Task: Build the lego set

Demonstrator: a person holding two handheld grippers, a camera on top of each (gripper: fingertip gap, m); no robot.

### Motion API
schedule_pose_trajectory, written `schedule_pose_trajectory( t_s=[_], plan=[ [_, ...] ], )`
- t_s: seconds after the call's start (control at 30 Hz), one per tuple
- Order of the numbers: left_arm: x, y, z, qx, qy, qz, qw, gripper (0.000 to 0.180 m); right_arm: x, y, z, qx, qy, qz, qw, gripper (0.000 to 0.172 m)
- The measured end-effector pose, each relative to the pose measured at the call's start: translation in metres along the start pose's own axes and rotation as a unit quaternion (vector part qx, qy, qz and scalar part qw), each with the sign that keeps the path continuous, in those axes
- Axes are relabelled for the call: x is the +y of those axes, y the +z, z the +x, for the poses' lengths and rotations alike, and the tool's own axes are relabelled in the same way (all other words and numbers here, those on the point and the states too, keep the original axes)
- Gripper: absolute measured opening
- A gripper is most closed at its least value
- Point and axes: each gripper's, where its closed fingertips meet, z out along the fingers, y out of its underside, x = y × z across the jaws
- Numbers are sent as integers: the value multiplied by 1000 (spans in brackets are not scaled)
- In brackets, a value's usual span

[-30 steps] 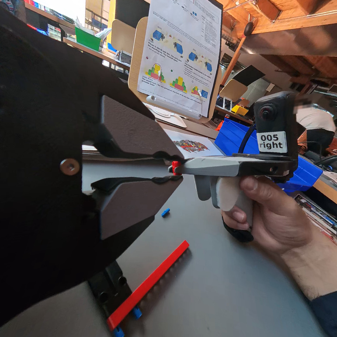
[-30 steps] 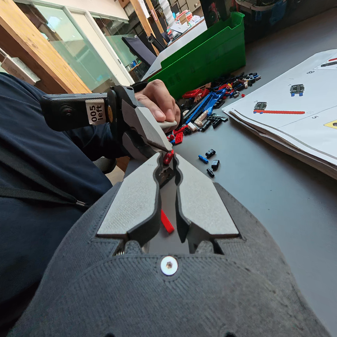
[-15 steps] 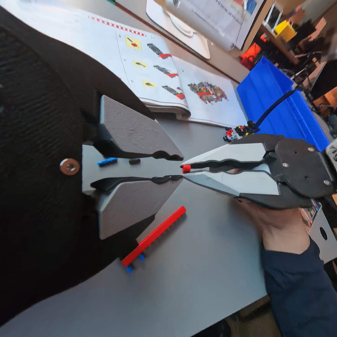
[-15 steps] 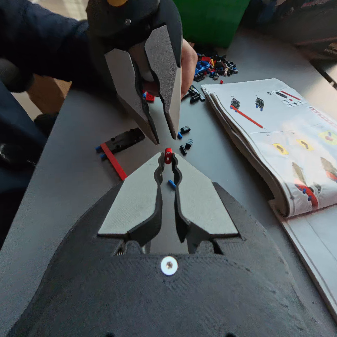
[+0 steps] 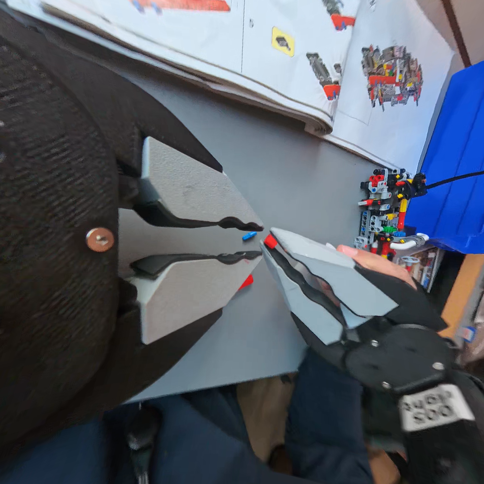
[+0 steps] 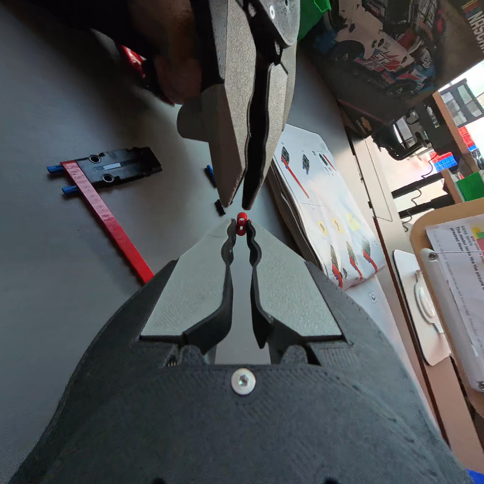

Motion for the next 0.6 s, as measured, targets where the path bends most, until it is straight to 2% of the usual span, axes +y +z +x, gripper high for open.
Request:
schedule_pose_trajectory(
  t_s=[0.07,0.17,0.37,0.6],
  plan=[
    [-1,1,3,23,-36,7,999,17,2,3,-1,8,-15,-14,1000,5],
    [0,4,-1,22,-69,5,997,18,0,6,-3,16,-35,-24,999,5],
    [3,7,-9,-1,-85,3,996,11,4,9,1,40,-59,-50,996,5],
    [-2,5,-11,15,-120,26,992,9,1,9,7,79,-88,-61,991,5]
  ],
)
